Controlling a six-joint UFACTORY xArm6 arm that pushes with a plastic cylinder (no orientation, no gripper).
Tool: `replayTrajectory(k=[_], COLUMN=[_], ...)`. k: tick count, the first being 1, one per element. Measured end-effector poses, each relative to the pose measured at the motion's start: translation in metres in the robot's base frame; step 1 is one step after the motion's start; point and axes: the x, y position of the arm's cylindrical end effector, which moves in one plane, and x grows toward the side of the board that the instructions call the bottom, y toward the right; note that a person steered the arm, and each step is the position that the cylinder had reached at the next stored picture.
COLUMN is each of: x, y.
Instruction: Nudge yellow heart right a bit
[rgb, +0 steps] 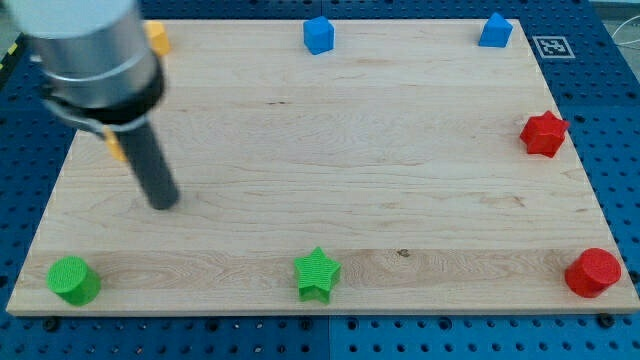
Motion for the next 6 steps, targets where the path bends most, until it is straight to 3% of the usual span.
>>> replayTrajectory(k=[1, 2, 4, 6], x=[-0.03, -0.041, -0.096, -0.058], y=[-0.076, -0.104, -0.099, -0.081])
